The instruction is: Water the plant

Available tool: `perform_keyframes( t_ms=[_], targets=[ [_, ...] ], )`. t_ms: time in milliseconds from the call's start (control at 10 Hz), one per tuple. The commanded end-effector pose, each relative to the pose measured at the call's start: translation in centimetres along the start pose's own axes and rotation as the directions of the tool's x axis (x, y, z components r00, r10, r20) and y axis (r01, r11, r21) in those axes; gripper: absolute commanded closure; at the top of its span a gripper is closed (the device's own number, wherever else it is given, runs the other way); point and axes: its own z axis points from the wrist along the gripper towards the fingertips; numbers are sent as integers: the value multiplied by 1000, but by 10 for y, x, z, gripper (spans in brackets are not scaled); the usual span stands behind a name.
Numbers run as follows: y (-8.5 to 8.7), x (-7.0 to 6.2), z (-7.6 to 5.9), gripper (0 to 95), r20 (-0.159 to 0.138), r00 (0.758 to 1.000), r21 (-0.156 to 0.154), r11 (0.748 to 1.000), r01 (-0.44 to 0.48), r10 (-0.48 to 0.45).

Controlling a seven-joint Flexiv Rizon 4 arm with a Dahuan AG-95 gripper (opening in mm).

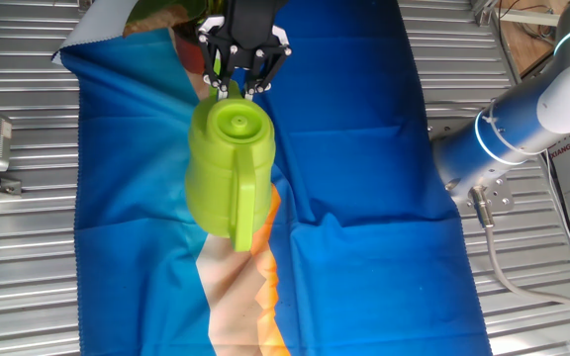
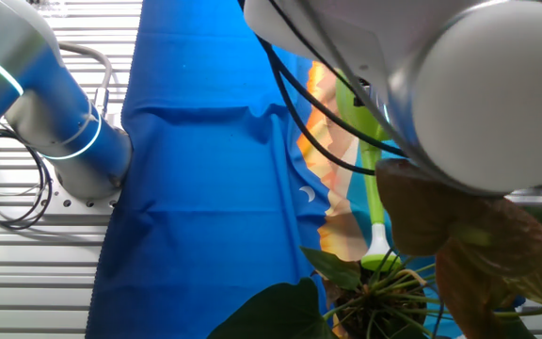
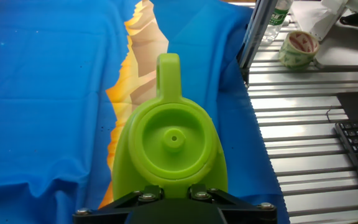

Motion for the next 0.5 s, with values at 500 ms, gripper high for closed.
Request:
perform_keyframes(
  t_ms=[500],
  targets=[
    [2,1,-4,950,25,1000,3,1000,-6,6]
  ],
)
